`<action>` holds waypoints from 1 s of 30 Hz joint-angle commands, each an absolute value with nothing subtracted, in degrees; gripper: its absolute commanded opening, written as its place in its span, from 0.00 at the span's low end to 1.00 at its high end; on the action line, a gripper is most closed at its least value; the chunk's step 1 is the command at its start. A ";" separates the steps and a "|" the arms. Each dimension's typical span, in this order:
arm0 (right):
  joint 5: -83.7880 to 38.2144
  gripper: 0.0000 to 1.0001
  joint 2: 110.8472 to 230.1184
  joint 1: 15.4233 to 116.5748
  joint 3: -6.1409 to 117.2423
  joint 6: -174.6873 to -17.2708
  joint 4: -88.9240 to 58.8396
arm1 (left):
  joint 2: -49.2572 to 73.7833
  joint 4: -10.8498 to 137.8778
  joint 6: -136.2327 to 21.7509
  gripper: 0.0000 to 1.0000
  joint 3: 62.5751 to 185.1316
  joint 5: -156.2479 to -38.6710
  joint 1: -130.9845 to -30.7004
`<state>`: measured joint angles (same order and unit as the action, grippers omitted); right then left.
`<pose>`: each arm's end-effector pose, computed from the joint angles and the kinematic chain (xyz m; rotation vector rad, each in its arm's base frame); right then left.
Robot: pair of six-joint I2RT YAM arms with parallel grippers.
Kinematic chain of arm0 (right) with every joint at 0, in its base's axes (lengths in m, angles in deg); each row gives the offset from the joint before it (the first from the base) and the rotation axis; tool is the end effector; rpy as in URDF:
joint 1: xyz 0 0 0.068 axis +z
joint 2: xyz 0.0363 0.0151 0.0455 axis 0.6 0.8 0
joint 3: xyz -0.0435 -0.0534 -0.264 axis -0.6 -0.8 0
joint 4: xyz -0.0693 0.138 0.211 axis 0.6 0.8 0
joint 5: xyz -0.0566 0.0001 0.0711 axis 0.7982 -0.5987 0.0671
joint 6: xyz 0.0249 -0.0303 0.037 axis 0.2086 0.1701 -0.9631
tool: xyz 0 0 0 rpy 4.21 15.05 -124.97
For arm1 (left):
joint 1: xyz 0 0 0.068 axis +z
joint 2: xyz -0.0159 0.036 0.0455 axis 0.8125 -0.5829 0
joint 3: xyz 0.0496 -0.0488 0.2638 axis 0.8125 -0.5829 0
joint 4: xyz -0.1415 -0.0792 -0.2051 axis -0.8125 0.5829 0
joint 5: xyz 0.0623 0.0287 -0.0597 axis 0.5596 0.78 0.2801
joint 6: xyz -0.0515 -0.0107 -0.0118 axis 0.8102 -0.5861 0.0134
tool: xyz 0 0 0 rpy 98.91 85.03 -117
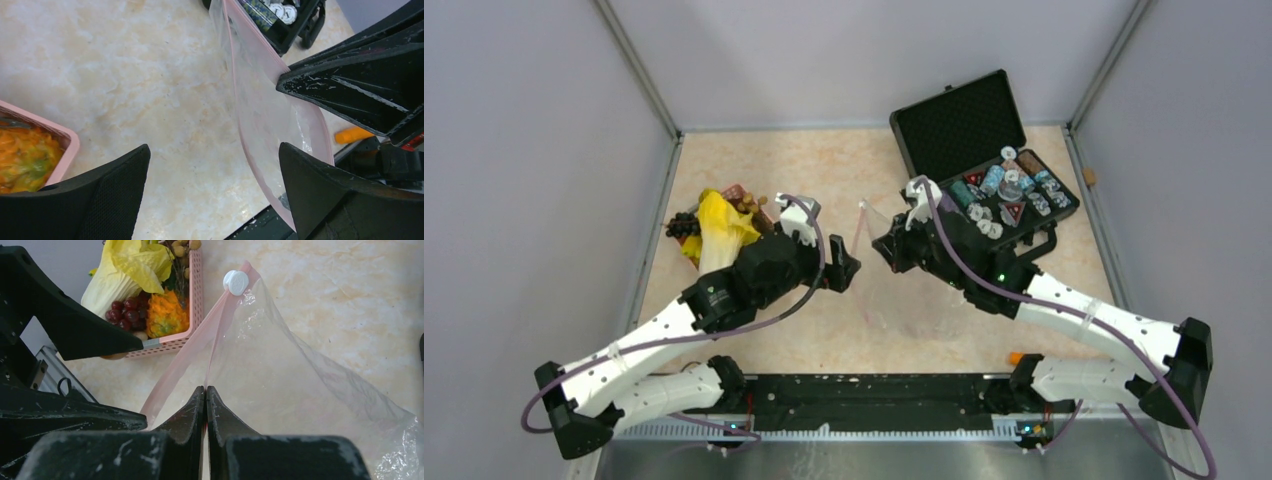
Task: Place the food in the zip-top bag and seal the zipper
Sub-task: Open the zipper of the food storage bag at the center of the board.
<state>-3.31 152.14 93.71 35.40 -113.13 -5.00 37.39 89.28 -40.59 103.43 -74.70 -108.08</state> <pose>0.1446 0.2080 0.3432 -0.4097 1.9069 0.7642 0.1227 -0.1520 0.3419 0.2751 1.9915 -0.6904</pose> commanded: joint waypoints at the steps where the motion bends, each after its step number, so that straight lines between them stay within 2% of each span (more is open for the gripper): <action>1: -2.38 0.00 152.44 93.86 38.03 -110.42 -5.37 | 37.81 84.91 -37.12 0.97 103.33 -80.78 -106.74; 3: -1.33 0.00 152.88 93.89 38.48 -110.51 -4.85 | 38.18 82.65 -36.13 0.96 102.23 -84.11 -105.58; 5: -0.66 0.00 153.38 93.88 38.77 -110.86 -4.75 | 37.64 80.96 -35.12 0.89 101.40 -87.50 -103.98; 10: -2.59 0.00 152.53 93.87 37.62 -112.07 -7.68 | 34.17 80.94 -34.55 0.76 99.78 -88.59 -102.35; 17: -3.18 0.00 153.21 93.83 39.63 -112.76 -5.97 | 31.19 76.95 -34.85 0.65 97.93 -88.86 -101.98; 19: -2.87 0.00 153.91 93.91 40.29 -112.56 -4.72 | 30.78 75.15 -34.81 0.54 97.56 -90.80 -101.98; 25: -3.09 0.00 153.46 93.92 40.01 -112.76 -4.10 | 30.92 74.63 -35.99 0.07 96.85 -86.90 -101.98; 26: -3.02 0.00 153.36 93.97 40.29 -112.98 -3.58 | 31.16 74.74 -36.33 0.01 96.74 -86.23 -101.98; 28: -2.72 0.01 153.63 93.97 42.11 -113.69 -0.37 | 32.00 74.86 -37.70 0.00 96.79 -84.94 -101.98; 29: -2.27 0.09 153.99 93.95 43.38 -114.25 1.57 | 32.48 74.24 -38.27 0.00 96.85 -84.57 -101.98; 30: -1.88 0.21 154.73 93.98 44.74 -114.96 3.78 | 32.93 73.32 -39.11 0.00 96.86 -85.40 -102.07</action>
